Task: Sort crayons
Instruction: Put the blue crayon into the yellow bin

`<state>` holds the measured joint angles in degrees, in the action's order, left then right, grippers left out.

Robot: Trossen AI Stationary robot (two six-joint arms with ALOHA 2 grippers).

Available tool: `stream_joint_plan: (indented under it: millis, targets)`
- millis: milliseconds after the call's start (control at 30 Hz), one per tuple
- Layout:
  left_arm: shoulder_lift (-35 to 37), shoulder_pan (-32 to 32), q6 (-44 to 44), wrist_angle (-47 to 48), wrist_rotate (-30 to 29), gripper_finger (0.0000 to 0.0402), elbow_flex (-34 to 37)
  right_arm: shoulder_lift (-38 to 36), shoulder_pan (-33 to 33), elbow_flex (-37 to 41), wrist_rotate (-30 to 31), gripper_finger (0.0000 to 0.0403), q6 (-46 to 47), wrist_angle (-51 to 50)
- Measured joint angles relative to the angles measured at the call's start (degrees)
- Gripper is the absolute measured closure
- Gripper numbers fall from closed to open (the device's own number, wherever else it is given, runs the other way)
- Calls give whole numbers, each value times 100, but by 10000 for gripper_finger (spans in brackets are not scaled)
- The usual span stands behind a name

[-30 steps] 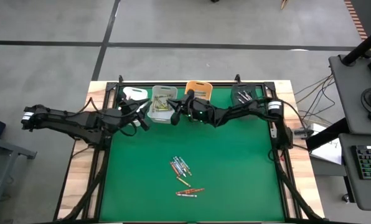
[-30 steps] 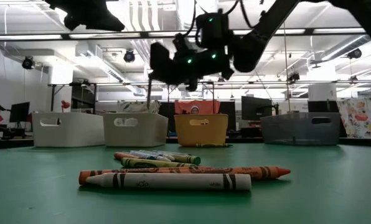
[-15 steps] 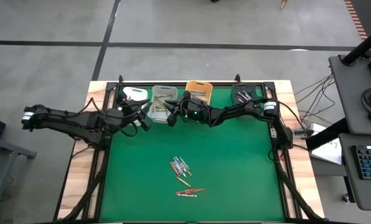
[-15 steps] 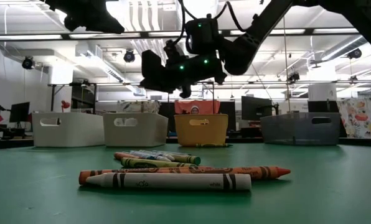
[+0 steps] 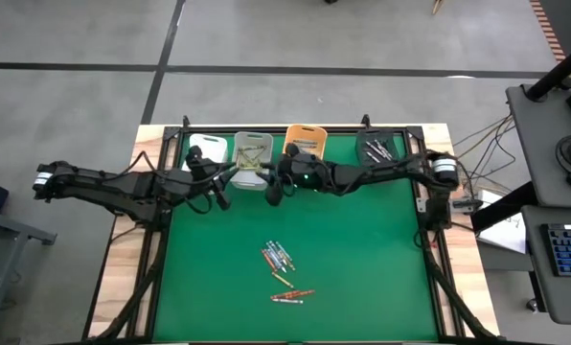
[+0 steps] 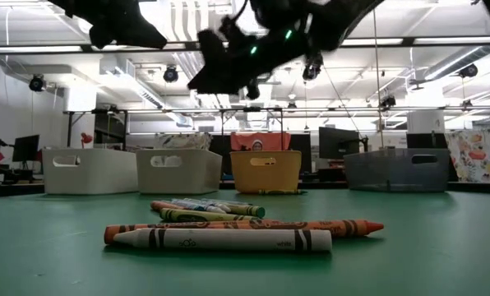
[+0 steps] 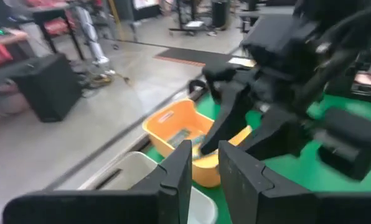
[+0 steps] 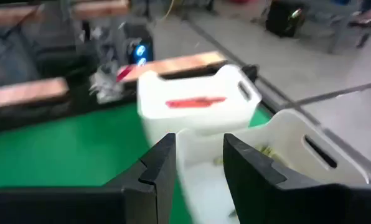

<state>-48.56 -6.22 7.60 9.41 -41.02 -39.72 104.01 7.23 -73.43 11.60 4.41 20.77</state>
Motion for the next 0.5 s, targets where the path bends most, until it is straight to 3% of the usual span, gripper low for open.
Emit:
stream_joint_plan:
  millis: [267, 500]
  targets:
    - [-244, -17, 470, 25, 698, 339, 0, -923, -955, 70, -2, 295, 251, -2464]
    - [-702, -50, 666, -63, 1022, 339, 0, -1276, -1843, 106, -5, 307, 1201, -3956]
